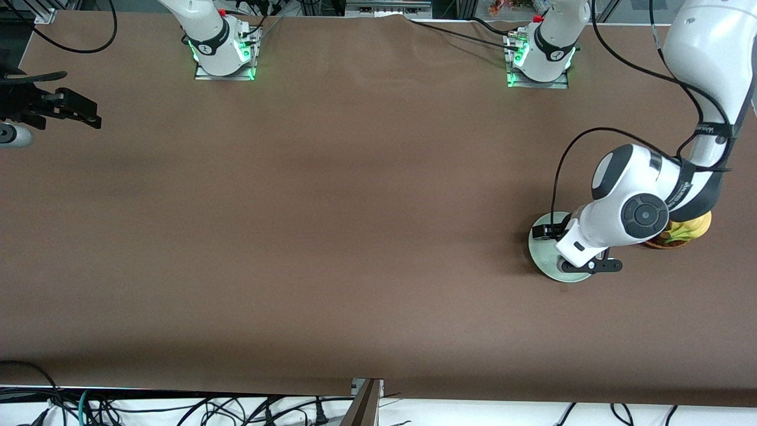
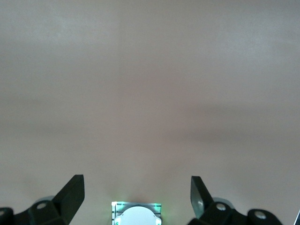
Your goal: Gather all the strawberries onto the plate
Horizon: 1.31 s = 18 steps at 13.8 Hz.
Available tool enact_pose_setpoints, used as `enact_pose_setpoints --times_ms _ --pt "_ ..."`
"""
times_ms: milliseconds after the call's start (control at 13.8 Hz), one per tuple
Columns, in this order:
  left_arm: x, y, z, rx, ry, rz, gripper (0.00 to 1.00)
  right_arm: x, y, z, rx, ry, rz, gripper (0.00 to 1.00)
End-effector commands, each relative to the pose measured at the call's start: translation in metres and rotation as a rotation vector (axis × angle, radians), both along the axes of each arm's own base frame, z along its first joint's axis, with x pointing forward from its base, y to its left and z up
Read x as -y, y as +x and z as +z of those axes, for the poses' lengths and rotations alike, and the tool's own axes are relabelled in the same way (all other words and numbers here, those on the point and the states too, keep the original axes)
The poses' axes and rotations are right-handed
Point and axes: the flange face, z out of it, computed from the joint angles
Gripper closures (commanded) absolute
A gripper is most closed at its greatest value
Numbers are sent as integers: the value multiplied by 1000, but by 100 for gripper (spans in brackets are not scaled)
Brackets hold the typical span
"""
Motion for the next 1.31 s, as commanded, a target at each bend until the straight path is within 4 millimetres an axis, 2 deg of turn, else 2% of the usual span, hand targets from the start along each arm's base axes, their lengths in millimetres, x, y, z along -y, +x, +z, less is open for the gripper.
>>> enact_pose_setpoints --times_ms 0,218,436,581,726,944,1017,1234 --pt "10 5 70 -22 41 -21 0 1 3 6 18 -7 12 0" --pt "9 6 130 -48 36 -66 0 1 6 4 17 -7 9 0" --pt "-14 6 173 -66 5 -178 0 2 7 3 16 -5 9 0" --pt "-30 7 211 -9 -15 -265 0 2 7 3 16 -5 9 0" --pt "-40 8 235 32 -31 -337 0 2 7 5 18 -7 11 0" --pt "-42 0 258 64 -16 -355 0 1 8 5 19 -5 12 0" --pt "-51 -1 260 64 -20 -344 0 2 7 6 21 -5 11 0" --pt "-52 -6 256 47 -10 -343 0 3 8 5 21 -5 9 0"
